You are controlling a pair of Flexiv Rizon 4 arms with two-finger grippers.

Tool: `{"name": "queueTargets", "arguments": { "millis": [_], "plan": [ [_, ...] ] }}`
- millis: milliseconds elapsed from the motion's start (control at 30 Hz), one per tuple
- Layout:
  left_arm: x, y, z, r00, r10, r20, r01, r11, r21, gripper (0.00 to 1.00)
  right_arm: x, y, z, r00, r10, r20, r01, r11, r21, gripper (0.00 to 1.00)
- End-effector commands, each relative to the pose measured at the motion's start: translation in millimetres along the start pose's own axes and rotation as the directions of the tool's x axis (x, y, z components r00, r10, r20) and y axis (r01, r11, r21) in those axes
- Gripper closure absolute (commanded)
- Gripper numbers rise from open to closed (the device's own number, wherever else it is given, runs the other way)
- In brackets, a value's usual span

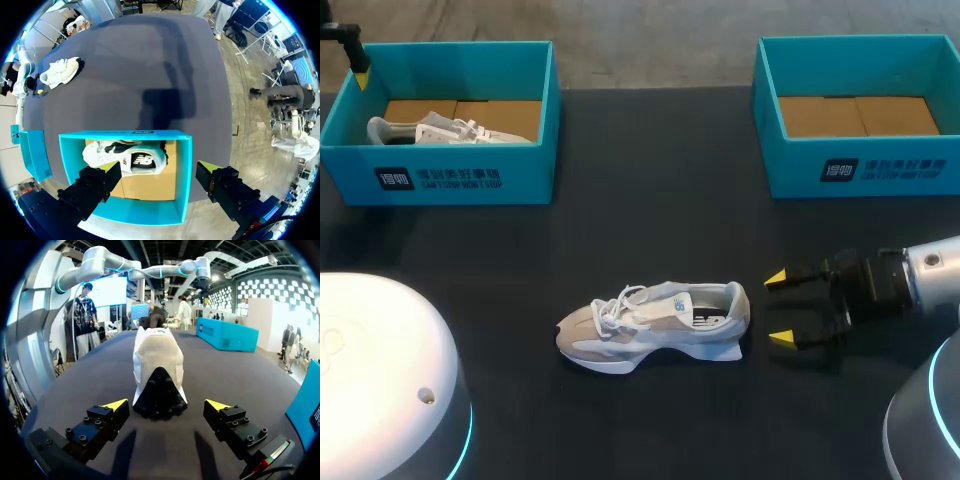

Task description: Take the shoe out of the shoebox, open the shoe tongue, remove and reinsert the insole, then place the shoe into the shoebox

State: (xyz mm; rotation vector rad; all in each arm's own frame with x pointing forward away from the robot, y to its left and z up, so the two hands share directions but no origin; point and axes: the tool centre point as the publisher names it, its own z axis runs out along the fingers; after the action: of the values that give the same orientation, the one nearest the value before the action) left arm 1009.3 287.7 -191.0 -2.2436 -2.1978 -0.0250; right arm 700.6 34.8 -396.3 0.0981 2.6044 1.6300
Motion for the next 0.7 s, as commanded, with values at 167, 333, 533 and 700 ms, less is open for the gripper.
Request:
{"name": "queueTargets", "arguments": {
  "millis": [167, 333, 533, 700],
  "plan": [
    [0.2, -0.2, -0.6, 1.0, 0.001, -0.003, -0.001, 1.0, 0.0, 0.0, 1.1, 1.2, 4.6, 1.0, 0.002, 0.001, -0.002, 1.0, 0.004, 0.0],
    [0.2, -0.2, -0.6, 1.0, 0.001, -0.003, -0.001, 1.0, 0.0, 0.0, 2.1, 3.1, 9.2, 1.0, -0.001, 0.001, 0.001, 1.0, -0.006, 0.0],
    [0.2, -0.2, -0.6, 1.0, 0.001, -0.003, -0.001, 1.0, 0.0, 0.0, 3.0, 3.3, 18.9, 1.0, -0.002, -0.001, 0.002, 1.0, -0.031, 0.0],
    [0.2, -0.2, -0.6, 1.0, 0.001, -0.003, -0.001, 1.0, 0.0, 0.0, 0.9, 2.6, 27.9, 1.0, -0.004, -0.008, 0.004, 0.999, -0.053, 0.0]
  ]
}}
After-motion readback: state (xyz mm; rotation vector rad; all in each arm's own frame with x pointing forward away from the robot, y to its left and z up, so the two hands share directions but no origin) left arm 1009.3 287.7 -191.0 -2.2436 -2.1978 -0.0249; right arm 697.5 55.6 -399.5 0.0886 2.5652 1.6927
